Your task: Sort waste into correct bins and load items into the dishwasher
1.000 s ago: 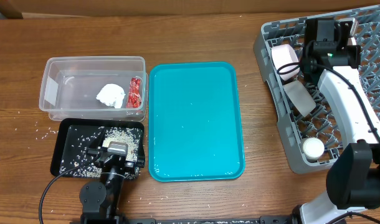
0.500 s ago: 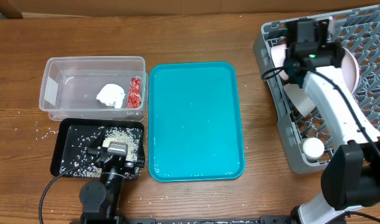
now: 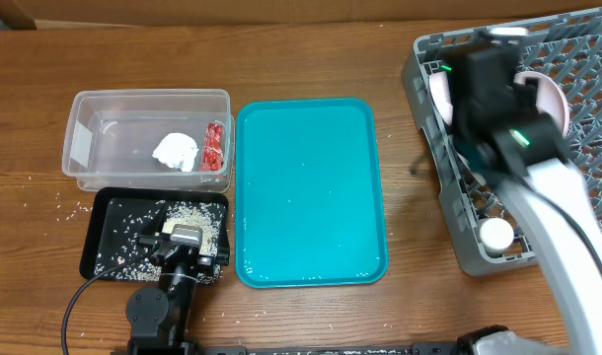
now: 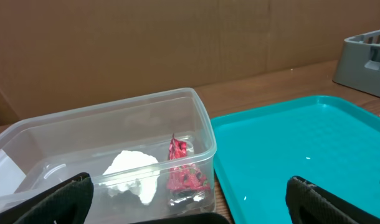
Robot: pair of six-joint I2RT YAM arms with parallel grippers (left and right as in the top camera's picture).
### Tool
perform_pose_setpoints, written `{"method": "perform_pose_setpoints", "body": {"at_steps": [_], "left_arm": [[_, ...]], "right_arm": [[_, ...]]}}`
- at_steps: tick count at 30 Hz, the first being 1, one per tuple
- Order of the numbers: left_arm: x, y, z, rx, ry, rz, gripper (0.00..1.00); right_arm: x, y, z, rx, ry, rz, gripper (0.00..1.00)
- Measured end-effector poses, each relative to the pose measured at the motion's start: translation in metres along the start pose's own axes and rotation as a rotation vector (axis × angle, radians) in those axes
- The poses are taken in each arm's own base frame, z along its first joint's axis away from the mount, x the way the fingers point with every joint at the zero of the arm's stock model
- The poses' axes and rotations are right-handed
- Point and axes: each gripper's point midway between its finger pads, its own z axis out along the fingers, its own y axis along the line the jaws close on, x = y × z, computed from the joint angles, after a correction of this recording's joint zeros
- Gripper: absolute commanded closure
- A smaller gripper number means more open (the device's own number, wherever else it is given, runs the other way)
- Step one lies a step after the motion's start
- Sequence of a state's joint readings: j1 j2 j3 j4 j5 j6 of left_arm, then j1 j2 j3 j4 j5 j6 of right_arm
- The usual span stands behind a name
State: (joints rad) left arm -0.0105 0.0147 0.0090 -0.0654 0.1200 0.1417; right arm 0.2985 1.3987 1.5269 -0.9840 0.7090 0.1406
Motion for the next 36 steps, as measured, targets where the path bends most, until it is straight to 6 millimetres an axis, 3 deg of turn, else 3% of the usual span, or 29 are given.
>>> {"method": "perform_pose_setpoints", "body": {"at_steps": [2,3,8,13,18,26,31,36], "left_arm": [[0.0,0.0,0.0,0.0,0.0,0.0,0.0],[0.0,0.0,0.0,0.0,0.0,0.0,0.0],[0.0,0.0,0.0,0.0,0.0,0.0,0.0],[0.0,0.0,0.0,0.0,0.0,0.0,0.0],[0.0,0.0,0.0,0.0,0.0,0.0,0.0],[0.0,0.0,0.0,0.0,0.0,0.0,0.0],[0.0,0.0,0.0,0.0,0.0,0.0,0.0],[0.0,0.0,0.0,0.0,0.0,0.0,0.0]], "right_arm": [[-0.011,-0.008,-0.04,-0.138,-0.065,0.089,0.24],[-0.015,-0.015,-0.063,-0.214,-0.104,0.136,0.0],[-0.018,-0.039,-0.143,-0.452,-0.245,0.242,0.0],[0.0,-0.052,-0.183,-0.577,-0.281,0.255,0.0],[0.027,-0.05,-0.195,-0.645,-0.217,0.219,0.0],[0.065,-0.042,-0.19,-0.662,-0.063,0.151,0.0],[0.064,-0.042,-0.189,-0.66,-0.072,0.135,0.0],[0.034,-0.046,-0.178,-0.626,-0.232,0.184,0.0]]}}
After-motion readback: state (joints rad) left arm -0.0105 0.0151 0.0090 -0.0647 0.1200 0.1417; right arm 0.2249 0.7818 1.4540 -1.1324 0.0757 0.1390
